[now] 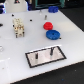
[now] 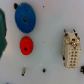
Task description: Insert the blue gear onto the right peg, followed by the red gear
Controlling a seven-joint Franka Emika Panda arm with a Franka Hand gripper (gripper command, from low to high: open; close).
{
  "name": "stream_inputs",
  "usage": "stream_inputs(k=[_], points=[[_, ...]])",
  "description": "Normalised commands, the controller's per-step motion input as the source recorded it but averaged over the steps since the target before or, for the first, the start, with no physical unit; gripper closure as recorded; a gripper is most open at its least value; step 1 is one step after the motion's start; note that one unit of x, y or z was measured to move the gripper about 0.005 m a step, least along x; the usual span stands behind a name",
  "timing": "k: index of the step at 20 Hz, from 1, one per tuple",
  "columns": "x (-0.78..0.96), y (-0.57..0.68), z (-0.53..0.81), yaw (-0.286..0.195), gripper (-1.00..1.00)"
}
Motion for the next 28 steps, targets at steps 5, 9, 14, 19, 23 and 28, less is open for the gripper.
stream_inputs(k=[5, 9, 14, 19, 23, 28], points=[[-0.36, 0.67, -0.23, 0.000, -1.00], [-0.28, 0.62, -0.29, 0.000, -1.00], [-0.16, 0.39, -0.49, 0.000, -1.00], [-0.16, 0.24, -0.55, 0.000, -1.00], [-0.20, 0.10, -0.54, 0.000, -1.00], [-0.18, 0.03, -0.52, 0.000, -1.00]])
